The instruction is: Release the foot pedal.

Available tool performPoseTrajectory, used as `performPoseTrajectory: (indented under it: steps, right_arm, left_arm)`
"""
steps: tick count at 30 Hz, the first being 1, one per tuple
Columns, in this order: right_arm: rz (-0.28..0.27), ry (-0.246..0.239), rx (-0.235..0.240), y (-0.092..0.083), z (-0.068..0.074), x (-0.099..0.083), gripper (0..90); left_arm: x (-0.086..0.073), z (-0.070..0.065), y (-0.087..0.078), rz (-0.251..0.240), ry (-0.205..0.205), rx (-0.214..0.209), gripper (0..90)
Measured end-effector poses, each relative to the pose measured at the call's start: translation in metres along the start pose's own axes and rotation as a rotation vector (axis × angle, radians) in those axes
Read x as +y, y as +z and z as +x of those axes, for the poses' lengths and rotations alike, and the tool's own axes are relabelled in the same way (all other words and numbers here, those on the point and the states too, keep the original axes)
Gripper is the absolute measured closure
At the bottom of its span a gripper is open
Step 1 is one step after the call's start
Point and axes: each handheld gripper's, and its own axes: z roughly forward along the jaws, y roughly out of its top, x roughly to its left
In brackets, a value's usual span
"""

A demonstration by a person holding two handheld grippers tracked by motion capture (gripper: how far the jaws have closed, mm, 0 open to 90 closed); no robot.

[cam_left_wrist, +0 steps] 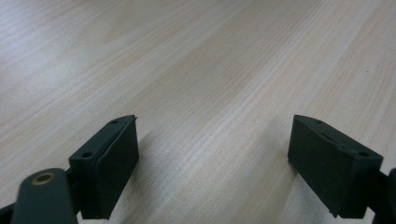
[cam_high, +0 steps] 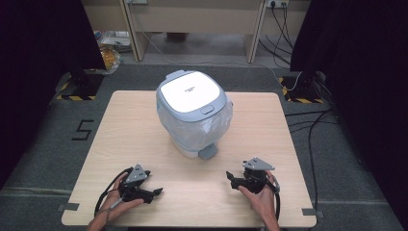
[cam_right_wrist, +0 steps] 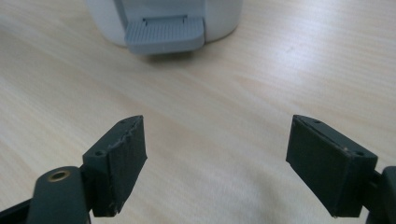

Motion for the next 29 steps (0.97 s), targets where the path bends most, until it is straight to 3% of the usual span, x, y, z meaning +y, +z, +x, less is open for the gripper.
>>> performPoseTrajectory:
  steps: [16, 29]
  right_arm:
    - [0.112, -0.017, -0.007, -0.005, 0.008, -0.024, 18.2]
    - [0.133, -0.035, -0.028, -0.005, 0.009, -0.025, 13.9]
  left_arm:
    - [0.0, 0.0, 0.0, 0.0, 0.0, 0.0, 15.6]
    - [0.0, 0.0, 0.0, -0.001, -0.002, 0.003, 15.5]
